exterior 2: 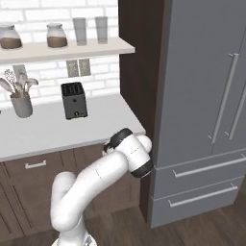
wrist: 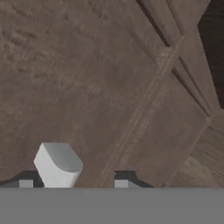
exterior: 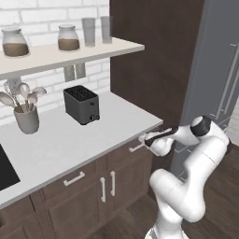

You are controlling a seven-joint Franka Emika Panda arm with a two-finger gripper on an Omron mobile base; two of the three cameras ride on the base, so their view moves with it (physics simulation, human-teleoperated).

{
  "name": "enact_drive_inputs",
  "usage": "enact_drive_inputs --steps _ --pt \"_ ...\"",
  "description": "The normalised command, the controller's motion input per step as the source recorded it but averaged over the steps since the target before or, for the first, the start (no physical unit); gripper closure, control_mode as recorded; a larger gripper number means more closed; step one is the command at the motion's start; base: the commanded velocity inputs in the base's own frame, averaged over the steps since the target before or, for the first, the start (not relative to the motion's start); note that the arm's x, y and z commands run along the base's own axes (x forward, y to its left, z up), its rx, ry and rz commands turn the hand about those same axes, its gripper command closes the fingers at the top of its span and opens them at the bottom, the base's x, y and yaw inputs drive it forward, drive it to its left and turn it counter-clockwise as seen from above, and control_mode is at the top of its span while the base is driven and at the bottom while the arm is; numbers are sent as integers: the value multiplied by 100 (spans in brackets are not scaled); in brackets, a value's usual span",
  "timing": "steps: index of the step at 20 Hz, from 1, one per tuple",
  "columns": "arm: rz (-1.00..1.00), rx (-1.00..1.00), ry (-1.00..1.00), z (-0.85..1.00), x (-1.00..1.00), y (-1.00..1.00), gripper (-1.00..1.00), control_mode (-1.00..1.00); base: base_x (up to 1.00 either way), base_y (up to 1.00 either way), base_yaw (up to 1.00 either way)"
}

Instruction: Take a straw from the drawer in front and place it inside the glass cup on the dining counter.

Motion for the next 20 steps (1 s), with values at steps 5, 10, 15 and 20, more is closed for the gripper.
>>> enact_drive_inputs --steps 5,10,15,20 --pt "-9 -3 -1 -100 -100 -98 100 -100 0 0 0" --pt "-5 0 -10 -100 -100 -100 100 -100 0 0 0" --pt "-3 1 -3 -69 -100 -100 100 -100 0 0 0" --pt "-1 0 0 -28 -100 -100 100 -100 0 0 0"
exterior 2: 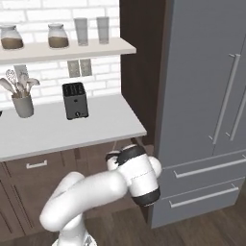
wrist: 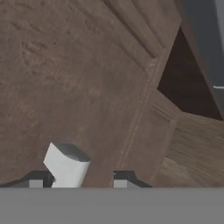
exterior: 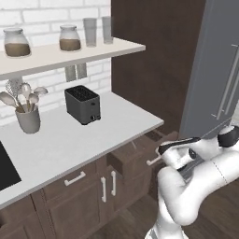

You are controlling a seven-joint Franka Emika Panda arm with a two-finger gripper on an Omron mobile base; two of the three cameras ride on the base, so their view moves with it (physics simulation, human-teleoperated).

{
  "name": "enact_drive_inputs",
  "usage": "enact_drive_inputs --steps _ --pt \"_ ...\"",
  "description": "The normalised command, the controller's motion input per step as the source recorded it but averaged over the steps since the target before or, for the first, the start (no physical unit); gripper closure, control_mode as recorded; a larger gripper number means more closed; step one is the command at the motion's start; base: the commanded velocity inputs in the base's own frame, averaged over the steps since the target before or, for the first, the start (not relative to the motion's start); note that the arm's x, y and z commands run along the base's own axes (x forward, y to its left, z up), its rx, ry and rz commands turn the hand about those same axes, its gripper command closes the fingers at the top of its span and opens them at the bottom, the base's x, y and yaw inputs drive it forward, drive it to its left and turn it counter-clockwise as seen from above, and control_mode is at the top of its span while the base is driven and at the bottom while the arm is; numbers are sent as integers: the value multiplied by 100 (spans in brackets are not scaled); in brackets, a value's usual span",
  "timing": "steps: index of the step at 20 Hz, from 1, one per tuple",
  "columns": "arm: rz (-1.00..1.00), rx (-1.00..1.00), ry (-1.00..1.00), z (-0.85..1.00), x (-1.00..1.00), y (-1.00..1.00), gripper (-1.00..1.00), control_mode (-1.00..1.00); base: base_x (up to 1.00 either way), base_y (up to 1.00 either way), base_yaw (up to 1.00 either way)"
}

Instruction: Take a straw from the drawer in front and place it inside the glass cup on the dining counter.

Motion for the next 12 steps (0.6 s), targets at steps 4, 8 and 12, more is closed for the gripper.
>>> enact_drive_inputs --steps 4,8,12 --pt "-2 0 0 -16 -100 -100 100 -100 0 0 0" --pt "-5 1 0 -10 -100 -100 100 -100 0 0 0" --pt "-6 0 0 -3 -100 -100 100 -100 0 0 0"
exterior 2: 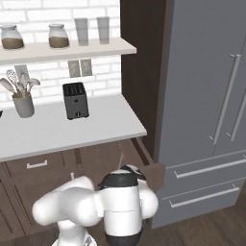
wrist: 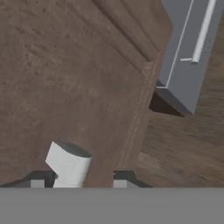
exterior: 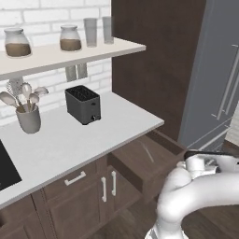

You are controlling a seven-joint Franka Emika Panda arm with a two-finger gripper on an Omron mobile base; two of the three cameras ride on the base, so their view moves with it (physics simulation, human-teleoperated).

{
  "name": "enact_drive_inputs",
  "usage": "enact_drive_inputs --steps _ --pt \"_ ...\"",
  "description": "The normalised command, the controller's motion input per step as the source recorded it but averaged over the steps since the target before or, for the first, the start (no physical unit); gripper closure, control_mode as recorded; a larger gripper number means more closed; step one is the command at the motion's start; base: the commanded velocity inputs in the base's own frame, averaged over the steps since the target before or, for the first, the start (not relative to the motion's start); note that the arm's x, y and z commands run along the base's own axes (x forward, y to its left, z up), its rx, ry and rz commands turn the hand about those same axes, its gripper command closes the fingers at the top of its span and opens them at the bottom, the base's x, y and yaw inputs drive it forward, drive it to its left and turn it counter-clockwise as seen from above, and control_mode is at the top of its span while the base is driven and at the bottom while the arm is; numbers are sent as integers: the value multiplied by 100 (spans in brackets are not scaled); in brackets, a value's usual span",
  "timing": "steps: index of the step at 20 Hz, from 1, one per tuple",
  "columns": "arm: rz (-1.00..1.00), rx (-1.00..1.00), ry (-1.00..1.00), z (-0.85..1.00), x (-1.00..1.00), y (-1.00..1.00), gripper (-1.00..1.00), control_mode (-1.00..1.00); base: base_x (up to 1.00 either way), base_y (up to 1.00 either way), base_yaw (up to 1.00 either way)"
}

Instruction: Take a straw from the drawer in front and place it inside the glass cup on the dining counter.

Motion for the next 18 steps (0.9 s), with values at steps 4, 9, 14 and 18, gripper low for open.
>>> enact_drive_inputs --steps 4,9,14,18 --pt "-6 4 0 12 -100 -100 100 -100 0 0 0" --pt "-9 9 0 82 -97 -98 100 -100 0 0 0" --pt "-13 4 18 100 -15 -25 -100 -100 0 0 0" --pt "-1 3 12 100 27 0 -100 -100 0 0 0"
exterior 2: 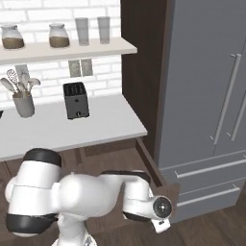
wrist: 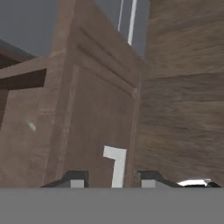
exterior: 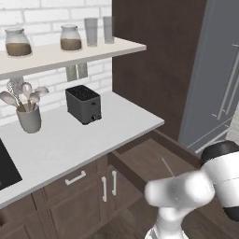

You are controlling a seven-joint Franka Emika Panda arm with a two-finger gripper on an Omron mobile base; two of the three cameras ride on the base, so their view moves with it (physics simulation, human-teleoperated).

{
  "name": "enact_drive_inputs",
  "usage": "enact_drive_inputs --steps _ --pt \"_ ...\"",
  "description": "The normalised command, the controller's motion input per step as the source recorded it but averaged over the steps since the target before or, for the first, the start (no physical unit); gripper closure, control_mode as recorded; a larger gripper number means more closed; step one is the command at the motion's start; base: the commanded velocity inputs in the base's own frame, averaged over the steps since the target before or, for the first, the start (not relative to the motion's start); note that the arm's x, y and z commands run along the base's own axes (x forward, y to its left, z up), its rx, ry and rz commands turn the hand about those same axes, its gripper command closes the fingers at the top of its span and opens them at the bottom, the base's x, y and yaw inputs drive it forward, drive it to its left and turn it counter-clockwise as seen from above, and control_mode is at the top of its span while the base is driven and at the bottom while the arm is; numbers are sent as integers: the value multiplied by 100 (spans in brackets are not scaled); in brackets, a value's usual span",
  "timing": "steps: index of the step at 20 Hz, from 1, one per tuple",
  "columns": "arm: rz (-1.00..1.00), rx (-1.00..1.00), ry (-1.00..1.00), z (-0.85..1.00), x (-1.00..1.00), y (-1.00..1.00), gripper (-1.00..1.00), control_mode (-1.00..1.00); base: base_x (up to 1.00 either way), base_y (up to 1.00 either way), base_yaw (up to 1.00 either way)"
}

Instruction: Take a straw from the drawer in front and place it inside the glass cup on the dining counter.

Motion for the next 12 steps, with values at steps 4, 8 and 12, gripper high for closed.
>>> enact_drive_inputs --steps 4,8,12 --pt "18 2 12 100 42 3 -100 -100 0 0 0" --pt "22 -1 23 99 94 38 -100 -100 0 0 0" --pt "21 -8 36 70 100 47 -100 -100 0 0 0"
